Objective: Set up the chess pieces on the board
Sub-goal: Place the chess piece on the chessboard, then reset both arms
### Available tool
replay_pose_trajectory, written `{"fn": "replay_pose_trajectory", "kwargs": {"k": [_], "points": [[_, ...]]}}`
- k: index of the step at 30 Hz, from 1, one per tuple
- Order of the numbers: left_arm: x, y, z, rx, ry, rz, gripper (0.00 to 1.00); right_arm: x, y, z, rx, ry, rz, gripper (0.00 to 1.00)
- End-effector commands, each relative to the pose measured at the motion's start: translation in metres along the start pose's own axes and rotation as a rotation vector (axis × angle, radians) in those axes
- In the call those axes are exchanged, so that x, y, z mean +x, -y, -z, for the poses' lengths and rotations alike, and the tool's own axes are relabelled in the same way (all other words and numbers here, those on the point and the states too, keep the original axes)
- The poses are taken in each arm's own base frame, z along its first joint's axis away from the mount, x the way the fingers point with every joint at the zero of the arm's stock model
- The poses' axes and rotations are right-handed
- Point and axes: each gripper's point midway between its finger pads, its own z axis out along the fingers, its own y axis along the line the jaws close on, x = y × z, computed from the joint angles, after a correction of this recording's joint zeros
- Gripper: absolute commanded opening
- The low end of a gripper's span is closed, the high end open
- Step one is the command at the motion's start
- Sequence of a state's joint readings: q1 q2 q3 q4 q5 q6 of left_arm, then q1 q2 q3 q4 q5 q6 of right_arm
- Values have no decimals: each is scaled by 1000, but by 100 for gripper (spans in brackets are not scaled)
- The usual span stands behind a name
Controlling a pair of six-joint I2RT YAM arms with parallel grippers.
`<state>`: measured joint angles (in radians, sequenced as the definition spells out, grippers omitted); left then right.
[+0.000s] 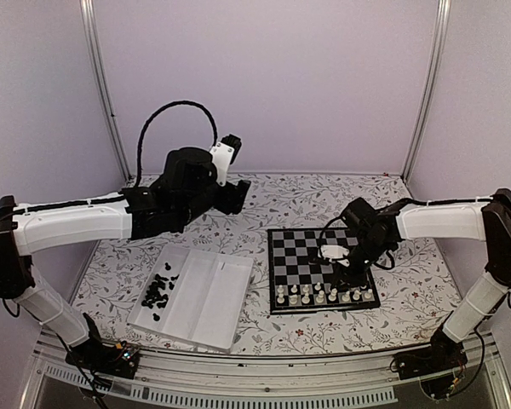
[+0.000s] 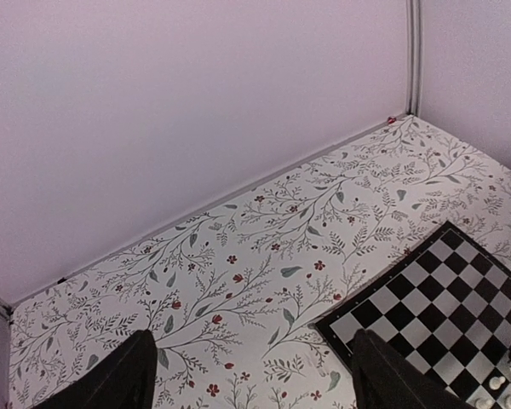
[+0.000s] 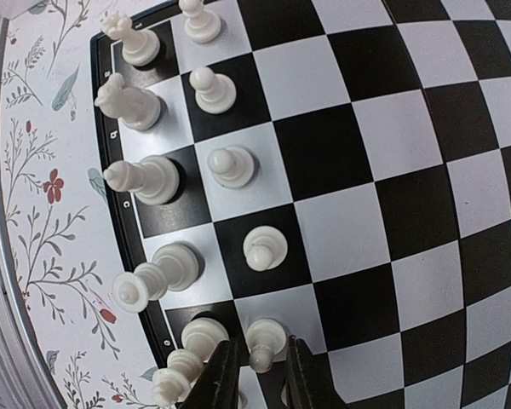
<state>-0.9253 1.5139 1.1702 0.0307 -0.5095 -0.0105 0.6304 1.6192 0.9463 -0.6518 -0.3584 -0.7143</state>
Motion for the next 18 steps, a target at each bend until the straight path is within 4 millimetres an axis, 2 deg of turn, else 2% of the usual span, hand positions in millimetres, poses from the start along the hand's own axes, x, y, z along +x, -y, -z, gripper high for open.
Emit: {"fn": "replay_pose_trajectory", "kwargs": {"k": [1,7,10,14,16,17,18], "points": [[-7,5,0,-3,9,-9,81,-20,5,18,22,40,5,21],[-7,7,-1,8,2,-41,85,-52,7,71,36,155,41,33],[-6,6,0,5,-23,-71,85,-61,20,104,98,209,40,36],[-15,-8,5,-37,-35,-90,88,-68,54,170,277,330,-5,38],[-18,-19,7,-55,-46,-85,90,-69,82,212,416,430,-38,38],[-17,-27,8,-68,-57,-80,90,-64,97,241,506,501,-72,45],[-14,-35,8,-82,-69,-73,90,-56,111,260,581,555,-114,56]]}}
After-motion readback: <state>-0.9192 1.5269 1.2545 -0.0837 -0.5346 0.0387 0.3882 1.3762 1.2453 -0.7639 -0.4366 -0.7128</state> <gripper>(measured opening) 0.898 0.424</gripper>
